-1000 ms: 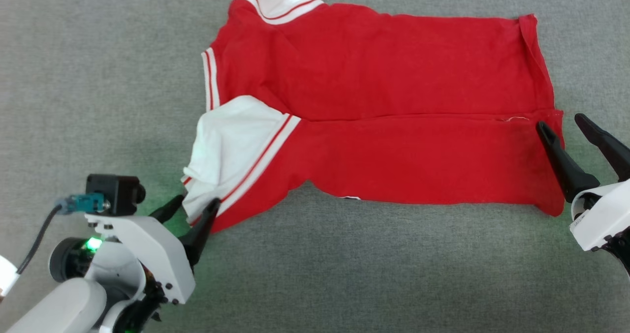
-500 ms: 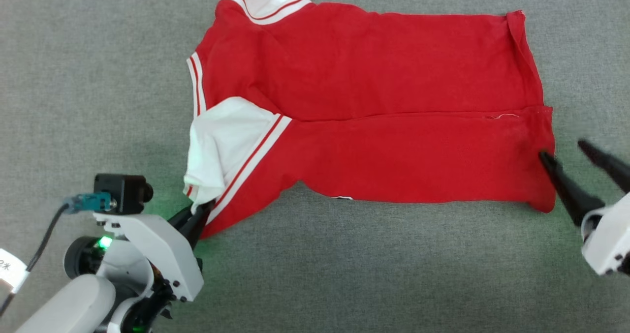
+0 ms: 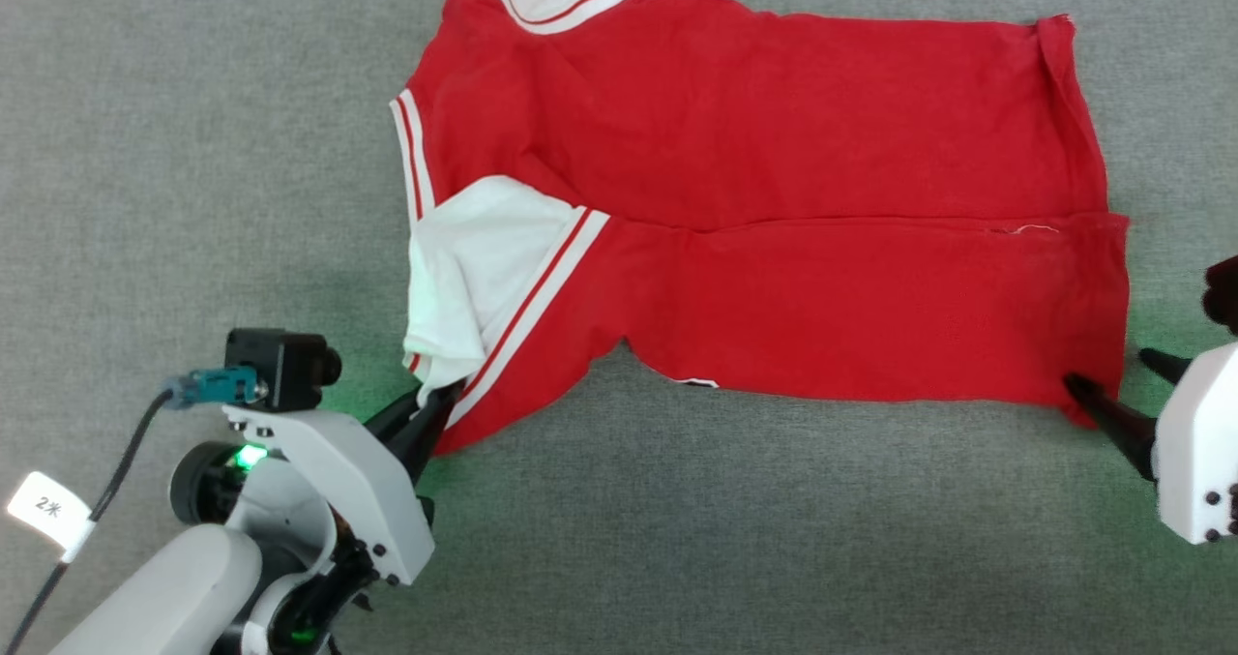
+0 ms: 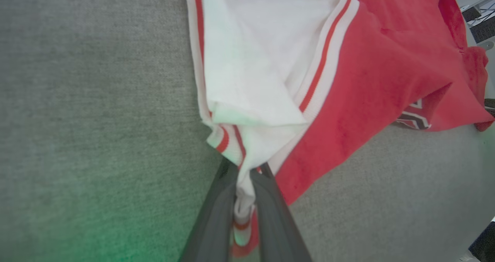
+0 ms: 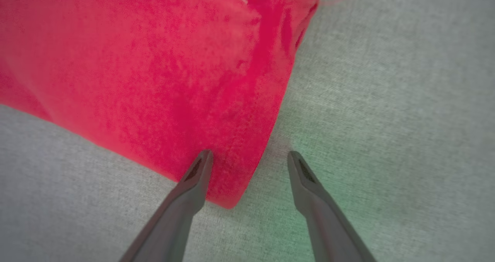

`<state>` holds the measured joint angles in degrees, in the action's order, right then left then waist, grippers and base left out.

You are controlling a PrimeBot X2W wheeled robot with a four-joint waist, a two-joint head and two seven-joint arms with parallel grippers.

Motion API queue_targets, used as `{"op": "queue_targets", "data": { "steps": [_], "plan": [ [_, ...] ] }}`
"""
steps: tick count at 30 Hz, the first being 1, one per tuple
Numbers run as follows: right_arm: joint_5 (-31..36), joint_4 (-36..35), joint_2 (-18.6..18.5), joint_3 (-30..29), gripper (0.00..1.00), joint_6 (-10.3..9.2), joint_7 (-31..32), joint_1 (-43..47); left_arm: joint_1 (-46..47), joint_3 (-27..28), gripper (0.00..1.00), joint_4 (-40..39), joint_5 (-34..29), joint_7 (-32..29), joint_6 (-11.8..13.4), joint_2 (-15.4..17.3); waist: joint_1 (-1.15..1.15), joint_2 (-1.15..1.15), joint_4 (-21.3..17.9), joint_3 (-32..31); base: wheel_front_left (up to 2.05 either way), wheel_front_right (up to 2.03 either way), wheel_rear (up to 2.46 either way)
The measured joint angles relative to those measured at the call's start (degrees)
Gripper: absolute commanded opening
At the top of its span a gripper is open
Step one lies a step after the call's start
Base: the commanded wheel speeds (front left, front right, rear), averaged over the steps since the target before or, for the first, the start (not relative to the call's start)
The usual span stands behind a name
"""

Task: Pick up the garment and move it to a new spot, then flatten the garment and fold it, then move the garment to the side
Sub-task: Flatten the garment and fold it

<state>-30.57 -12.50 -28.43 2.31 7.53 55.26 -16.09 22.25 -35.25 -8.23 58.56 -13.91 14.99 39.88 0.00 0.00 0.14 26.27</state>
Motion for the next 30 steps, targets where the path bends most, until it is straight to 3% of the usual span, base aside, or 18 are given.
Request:
{"op": "queue_targets", "data": {
  "steps": [5, 6, 8, 14, 20, 30],
  "plan": [
    [-0.07, 3.20, 1.23, 1.14, 1.00, -0.01, 0.99, -1.61, 0.88, -0.40, 0.00, 1.31, -0.15, 0.58, -0.77, -1.25, 0.00, 0.00, 0.81, 0.34, 0.00, 0.00, 0.00],
    [0.05, 3.49, 1.23, 1.32, 0.84, -0.01, 0.99, -1.90, 0.95, -0.45, 0.00, 1.51, -0.16, 0.70, -0.91, -1.33, 0.00, 0.00, 0.93, 0.35, 0.00, 0.00, 0.00],
    [-0.09, 3.90, 1.40, 1.42, 0.00, -0.01, 0.66, -2.19, 1.02, -0.49, 0.00, 1.85, -0.16, 0.85, -1.12, -1.53, 0.00, 0.00, 1.11, 0.31, 0.00, 0.00, 0.00],
    [-0.65, 4.89, 2.12, 1.37, 0.00, -0.01, -1.93, -1.90, 0.42, -0.37, 0.00, 2.58, -0.05, 1.79, -1.35, -1.62, 0.00, 0.00, 1.29, -1.12, 0.00, 0.00, 0.00],
    [-1.97, 5.30, 1.02, 0.46, 0.00, -0.01, -2.10, 0.99, -4.17, -0.20, 0.00, 0.68, 0.91, 2.00, -0.25, 0.40, 0.00, 0.00, 1.34, -4.29, 0.00, 0.00, 0.00],
    [-5.08, 0.53, -2.07, -1.33, 0.00, -0.01, -0.45, 9.89, -13.81, 0.73, 0.00, -7.64, 2.47, 2.66, 4.97, 4.25, 0.00, 0.00, 1.32, -7.69, 0.00, 0.00, 0.00]
  ]
}}
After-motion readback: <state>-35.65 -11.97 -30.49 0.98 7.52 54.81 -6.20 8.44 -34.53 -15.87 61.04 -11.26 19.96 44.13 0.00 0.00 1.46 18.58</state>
